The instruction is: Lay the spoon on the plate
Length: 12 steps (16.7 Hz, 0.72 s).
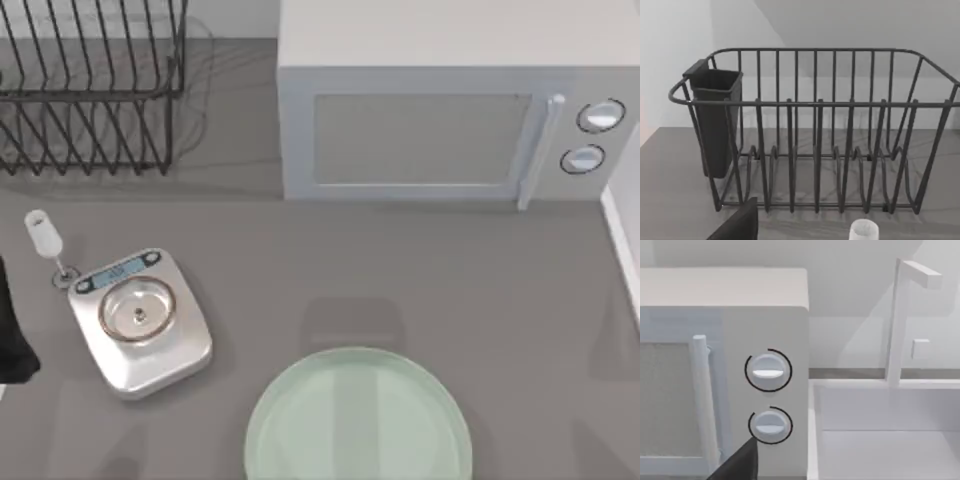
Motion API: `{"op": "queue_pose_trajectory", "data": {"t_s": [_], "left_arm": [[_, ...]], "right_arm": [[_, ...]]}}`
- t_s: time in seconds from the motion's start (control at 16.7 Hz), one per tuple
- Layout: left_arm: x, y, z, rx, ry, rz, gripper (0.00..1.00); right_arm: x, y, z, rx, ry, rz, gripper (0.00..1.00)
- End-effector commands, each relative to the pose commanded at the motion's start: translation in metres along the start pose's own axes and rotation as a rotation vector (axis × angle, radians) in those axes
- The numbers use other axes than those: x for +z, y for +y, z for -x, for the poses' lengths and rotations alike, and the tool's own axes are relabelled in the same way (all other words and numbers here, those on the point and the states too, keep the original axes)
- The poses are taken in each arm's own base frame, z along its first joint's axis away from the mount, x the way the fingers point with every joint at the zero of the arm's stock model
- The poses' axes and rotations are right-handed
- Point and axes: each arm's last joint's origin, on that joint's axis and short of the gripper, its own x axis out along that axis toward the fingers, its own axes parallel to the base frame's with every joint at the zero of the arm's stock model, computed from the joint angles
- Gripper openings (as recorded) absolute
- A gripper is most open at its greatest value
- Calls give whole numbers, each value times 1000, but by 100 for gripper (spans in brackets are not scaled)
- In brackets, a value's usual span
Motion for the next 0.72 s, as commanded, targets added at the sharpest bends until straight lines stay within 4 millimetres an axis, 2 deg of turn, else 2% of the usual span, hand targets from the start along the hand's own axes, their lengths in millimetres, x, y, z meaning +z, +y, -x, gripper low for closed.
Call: {"op": "queue_pose_trajectory", "data": {"t_s": [0.18,0.36,0.54,0.72], "left_arm": [[2,0,0,2,13,-1,100],[12,1,-2,13,118,-11,100],[26,4,-10,23,337,-24,100],[33,7,-29,28,658,-31,100]], "right_arm": [[0,0,0,0,0,0,100],[0,0,0,0,0,0,100],[0,0,0,0,0,0,100],[0,0,0,0,0,0,100]]}}
